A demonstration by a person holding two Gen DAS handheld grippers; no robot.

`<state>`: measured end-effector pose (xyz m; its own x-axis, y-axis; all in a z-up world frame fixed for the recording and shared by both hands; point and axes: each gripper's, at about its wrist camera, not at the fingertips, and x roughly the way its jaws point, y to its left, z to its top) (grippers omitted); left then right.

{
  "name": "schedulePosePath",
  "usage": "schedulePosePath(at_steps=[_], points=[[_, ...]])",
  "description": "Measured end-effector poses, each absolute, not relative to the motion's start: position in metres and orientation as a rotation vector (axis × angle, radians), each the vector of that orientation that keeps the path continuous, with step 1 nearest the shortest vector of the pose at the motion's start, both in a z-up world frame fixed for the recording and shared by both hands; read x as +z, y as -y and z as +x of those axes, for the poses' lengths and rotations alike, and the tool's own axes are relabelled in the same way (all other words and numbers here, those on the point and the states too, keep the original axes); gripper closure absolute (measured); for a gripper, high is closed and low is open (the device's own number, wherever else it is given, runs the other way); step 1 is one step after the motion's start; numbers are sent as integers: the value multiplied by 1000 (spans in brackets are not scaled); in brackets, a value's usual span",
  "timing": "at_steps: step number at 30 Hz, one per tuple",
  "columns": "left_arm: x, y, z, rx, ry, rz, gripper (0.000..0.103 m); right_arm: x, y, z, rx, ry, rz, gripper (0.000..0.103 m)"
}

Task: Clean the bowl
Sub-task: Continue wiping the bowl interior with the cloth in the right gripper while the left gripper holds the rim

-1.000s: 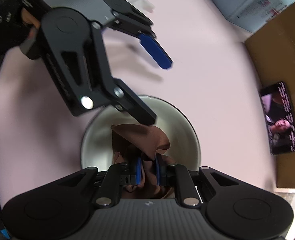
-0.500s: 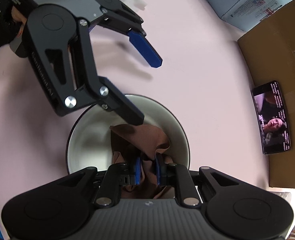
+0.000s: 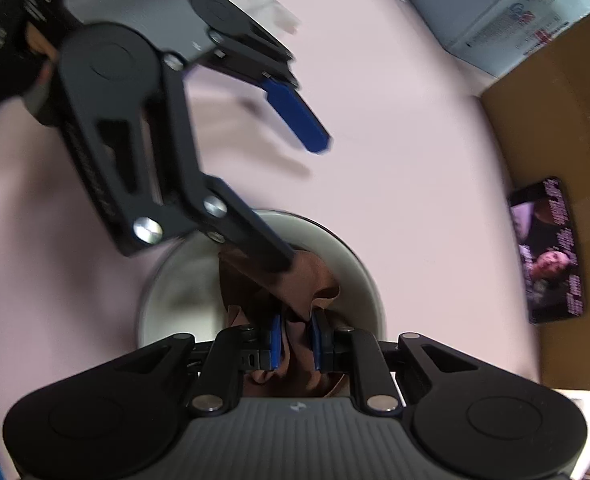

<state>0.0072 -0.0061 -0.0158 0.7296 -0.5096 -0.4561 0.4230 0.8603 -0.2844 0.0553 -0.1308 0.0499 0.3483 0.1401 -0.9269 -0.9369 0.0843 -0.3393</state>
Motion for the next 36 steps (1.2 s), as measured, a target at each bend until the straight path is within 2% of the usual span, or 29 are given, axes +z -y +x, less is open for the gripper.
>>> schedulePosePath(at_steps=[36], points=[[-17, 7, 6, -514, -546, -159, 13, 53, 127, 59, 1017, -862, -1132, 87]])
